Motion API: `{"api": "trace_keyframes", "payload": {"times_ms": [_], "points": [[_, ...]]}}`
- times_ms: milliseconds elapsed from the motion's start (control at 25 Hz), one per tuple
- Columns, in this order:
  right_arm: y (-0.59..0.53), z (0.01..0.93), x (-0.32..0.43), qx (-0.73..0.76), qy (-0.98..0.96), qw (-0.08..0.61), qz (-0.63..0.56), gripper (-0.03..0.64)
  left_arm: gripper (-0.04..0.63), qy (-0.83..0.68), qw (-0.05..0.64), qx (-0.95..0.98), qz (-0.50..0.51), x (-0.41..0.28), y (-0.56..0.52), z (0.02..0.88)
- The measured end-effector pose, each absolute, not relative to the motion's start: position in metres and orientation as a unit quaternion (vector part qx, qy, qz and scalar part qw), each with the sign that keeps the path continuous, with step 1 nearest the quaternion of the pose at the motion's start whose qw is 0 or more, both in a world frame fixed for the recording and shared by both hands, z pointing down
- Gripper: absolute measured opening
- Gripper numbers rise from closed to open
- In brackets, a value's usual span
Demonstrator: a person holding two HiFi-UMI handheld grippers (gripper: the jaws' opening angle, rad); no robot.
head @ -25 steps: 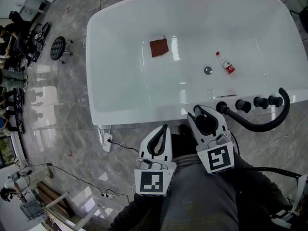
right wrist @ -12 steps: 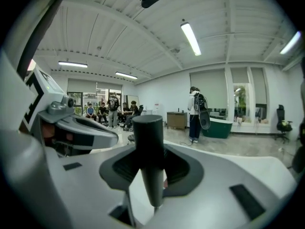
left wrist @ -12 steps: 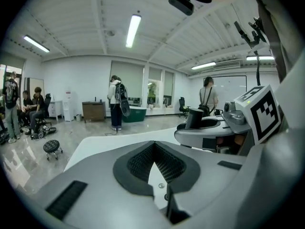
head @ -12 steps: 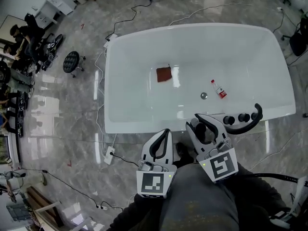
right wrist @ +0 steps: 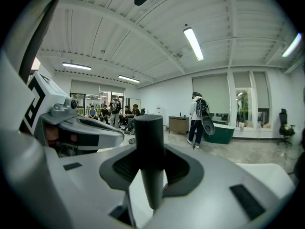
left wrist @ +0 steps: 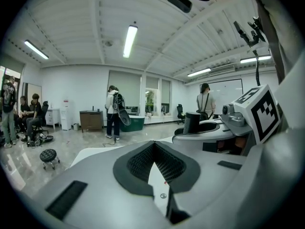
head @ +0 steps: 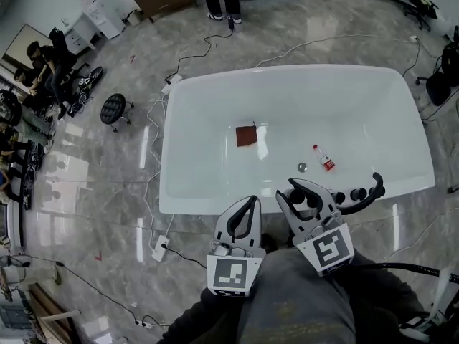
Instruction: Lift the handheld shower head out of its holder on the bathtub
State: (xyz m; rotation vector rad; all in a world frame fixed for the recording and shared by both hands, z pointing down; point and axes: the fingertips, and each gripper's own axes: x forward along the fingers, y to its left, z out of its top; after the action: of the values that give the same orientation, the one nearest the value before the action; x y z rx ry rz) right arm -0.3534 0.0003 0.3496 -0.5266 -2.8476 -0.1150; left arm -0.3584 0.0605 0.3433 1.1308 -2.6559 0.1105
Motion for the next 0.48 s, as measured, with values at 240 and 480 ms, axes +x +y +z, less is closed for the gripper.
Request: {"api": "trace_keyframes", "payload": {"times_ms": [240,480], "points": [[0.0018,0.3515,-0.3447,-0.183,-0.975,0.122,-0.039,0.132,0.003,-0.912,0.125,0.389,0.036,-0.3496,0.0596,0.3451],[-0.0028,0.3526,-0.3456,-0.185,-0.974,0.125,-0.043,0.132,0.003,-0.913,0.124,0.387,0.035,-0.3505,0.0553,0.3454]]}}
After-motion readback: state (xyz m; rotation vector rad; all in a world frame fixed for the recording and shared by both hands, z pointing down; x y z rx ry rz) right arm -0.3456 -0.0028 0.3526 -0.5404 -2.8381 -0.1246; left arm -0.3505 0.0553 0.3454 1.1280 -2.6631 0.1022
